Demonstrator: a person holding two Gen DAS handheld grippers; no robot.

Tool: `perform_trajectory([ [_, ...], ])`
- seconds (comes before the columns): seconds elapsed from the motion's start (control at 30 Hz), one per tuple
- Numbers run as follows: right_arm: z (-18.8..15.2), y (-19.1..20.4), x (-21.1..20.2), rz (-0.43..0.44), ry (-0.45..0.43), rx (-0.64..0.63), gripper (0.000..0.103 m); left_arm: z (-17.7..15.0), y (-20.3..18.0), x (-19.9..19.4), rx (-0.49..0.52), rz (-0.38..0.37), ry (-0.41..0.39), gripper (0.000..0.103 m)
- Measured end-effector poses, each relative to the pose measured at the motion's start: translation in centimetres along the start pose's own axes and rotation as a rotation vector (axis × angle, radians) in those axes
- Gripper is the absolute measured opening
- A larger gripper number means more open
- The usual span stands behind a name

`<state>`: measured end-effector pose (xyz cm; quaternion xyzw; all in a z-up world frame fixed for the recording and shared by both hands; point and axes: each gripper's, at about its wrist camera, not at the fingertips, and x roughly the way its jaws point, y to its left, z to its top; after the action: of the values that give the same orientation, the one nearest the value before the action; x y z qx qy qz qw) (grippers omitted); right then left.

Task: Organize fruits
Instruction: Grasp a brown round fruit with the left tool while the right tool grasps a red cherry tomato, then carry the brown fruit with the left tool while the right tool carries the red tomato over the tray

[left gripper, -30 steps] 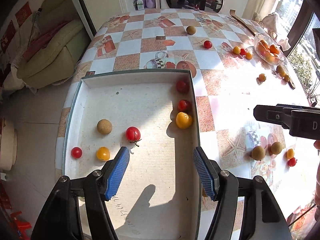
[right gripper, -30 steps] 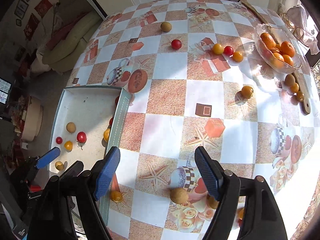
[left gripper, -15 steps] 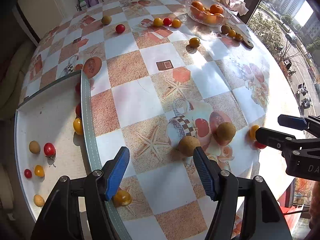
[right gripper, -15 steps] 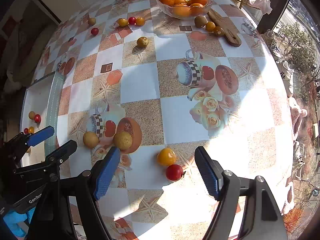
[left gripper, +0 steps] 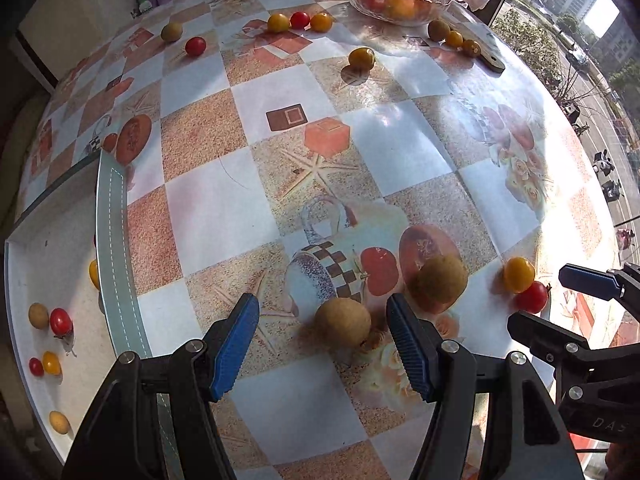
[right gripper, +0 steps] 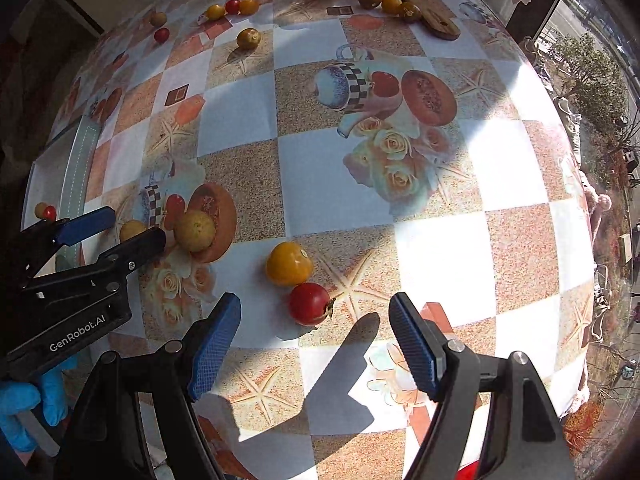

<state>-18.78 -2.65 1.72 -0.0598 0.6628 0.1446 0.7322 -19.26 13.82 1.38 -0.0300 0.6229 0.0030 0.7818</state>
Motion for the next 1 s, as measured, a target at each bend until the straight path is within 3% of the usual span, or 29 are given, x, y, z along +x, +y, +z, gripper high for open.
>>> perform_trajectory([
  [0.3,-0.4,2.0,1.1,-0.046,0.015,-0.060,0.055,0.0,-0.7,0.7,-0.017,0.021,-0.006,0.067],
  [0.5,-0.7,2.7,1.0,-0.065,0.010,-0.063,0.025,-0.2,0.0,0.3,-0.048,0.032,-0.035,0.034],
  [0.53,-0.8,2.7,1.0,-0.061,0.009,-0.057,0.025,-0.2,0.3,0.2,-0.055,0.026,-0.038,0.029],
  [0.7,-0.8,2.3,0.7,-0.023,0.009,-0.030,0.024,-0.2,1.5,-0.5,-0.100,-0.031,-0.044,0.029],
  [0.77,-0.3,0.2,0.3,0.018,0.013,0.000,0.024,-0.2,2.1,-1.1,-0.122,-0.047,-0.050,0.029],
  [1.0,1.1,-0.3,-1.6,0.061,-0.008,0.024,0.024,-0.2,3.4,-2.9,-0.152,-0.055,-0.073,0.029],
])
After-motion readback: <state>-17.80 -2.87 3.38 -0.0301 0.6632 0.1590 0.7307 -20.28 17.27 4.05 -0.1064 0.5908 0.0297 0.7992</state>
